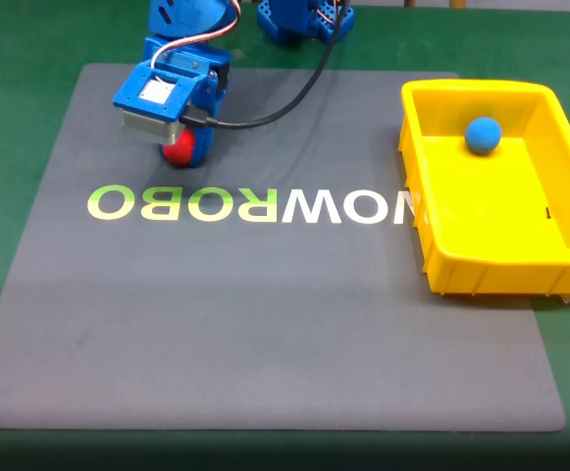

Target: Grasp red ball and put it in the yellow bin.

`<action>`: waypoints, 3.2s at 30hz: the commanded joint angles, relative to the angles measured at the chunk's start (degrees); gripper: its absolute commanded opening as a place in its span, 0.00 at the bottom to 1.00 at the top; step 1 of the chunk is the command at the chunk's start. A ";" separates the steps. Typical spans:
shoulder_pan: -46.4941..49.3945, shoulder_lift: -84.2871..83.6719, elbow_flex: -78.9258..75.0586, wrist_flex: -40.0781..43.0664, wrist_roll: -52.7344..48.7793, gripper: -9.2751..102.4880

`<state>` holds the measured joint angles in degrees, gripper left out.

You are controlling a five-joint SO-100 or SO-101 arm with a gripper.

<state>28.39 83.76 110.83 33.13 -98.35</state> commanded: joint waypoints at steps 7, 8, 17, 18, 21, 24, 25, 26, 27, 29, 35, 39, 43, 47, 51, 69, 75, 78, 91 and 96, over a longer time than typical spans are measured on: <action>-3.60 10.11 -3.78 -1.23 2.55 0.08; -4.48 11.78 -3.78 -1.49 3.16 0.08; -18.37 22.68 -3.78 -8.96 10.11 0.08; -20.30 23.20 -3.78 -10.20 10.90 0.08; -26.46 23.91 -3.78 -14.77 13.36 0.08; -32.61 23.91 -3.78 -18.63 15.38 0.08; -34.63 23.55 -3.78 -20.04 16.08 0.08; -36.47 23.12 -3.78 -21.36 16.61 0.08; -38.32 22.32 -3.78 -23.03 16.96 0.08; -41.66 20.39 -3.69 -27.25 17.75 0.08; -50.45 13.45 -3.78 -34.98 17.23 0.08; -54.93 9.93 -3.08 -37.27 17.05 0.08; -56.87 6.33 -3.16 -40.96 16.35 0.08; -56.51 4.83 -3.69 -41.75 15.82 0.08; -55.72 4.22 -3.78 -42.98 15.03 0.12; -53.61 6.94 -2.64 -42.80 17.31 0.43; -53.35 19.25 6.15 -39.73 17.58 0.41; -53.26 33.75 17.58 -37.18 16.52 0.38; -38.58 81.30 39.90 8.53 17.49 0.11; -32.70 87.36 51.33 11.34 15.38 0.10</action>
<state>-7.47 167.52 158.82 43.95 -82.00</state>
